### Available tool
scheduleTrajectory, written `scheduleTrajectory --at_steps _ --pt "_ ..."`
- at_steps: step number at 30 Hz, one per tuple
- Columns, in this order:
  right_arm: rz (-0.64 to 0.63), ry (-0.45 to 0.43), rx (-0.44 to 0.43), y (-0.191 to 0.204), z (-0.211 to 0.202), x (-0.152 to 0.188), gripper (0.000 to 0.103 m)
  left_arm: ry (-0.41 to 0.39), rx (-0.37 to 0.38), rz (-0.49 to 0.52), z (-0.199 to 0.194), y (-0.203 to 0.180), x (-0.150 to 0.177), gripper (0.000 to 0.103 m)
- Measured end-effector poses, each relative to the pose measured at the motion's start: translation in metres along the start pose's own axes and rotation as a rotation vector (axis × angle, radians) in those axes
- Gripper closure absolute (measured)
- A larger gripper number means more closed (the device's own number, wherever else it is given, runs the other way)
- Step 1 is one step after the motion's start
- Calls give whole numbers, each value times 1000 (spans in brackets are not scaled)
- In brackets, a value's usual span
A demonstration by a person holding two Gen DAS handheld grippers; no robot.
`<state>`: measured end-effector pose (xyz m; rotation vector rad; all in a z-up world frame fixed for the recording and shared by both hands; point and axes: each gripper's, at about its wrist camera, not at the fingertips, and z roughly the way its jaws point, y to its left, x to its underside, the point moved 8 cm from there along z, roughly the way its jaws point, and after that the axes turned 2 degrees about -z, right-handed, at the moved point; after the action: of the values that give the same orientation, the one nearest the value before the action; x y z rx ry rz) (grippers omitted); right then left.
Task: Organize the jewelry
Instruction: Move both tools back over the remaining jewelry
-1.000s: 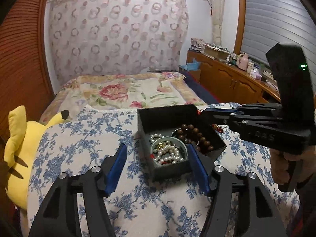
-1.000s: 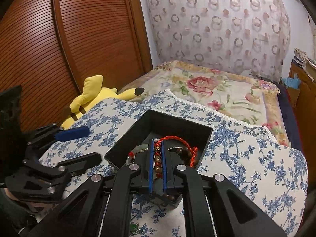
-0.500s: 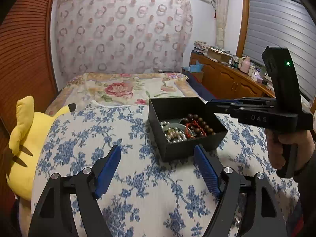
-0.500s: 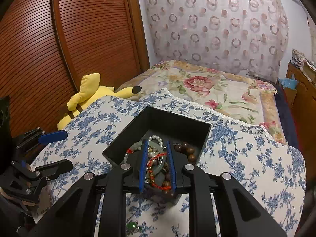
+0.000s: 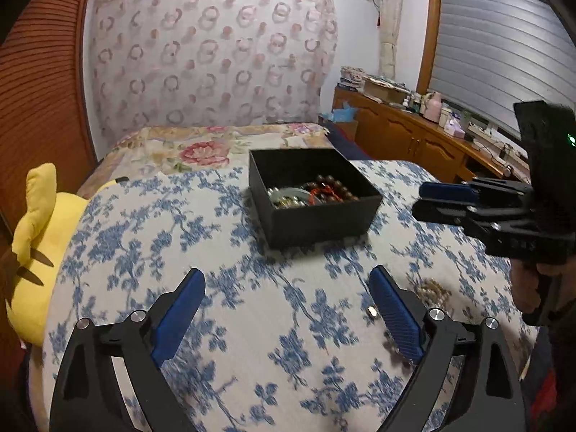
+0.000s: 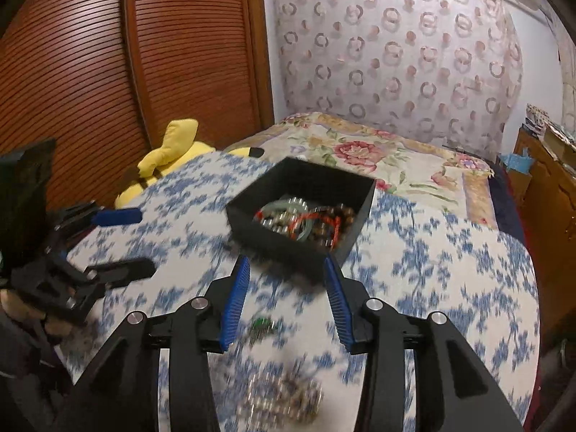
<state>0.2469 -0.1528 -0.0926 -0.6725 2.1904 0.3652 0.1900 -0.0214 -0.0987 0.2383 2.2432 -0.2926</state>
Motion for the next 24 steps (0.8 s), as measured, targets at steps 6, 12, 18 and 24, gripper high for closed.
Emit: scheduleTrajectory --at_steps 6,12,18,24 --pt "9 24 21 0 -19 40 58 35 25 9 0 -15 18 14" --pt "59 69 49 -11 -25 79 57 67 44 31 2 -31 30 14" --pt "86 91 67 -17 -25 99 57 106 72 42 8 -47 42 14" --pt "81 123 99 -20 -19 111 58 157 93 93 17 -66 56 14"
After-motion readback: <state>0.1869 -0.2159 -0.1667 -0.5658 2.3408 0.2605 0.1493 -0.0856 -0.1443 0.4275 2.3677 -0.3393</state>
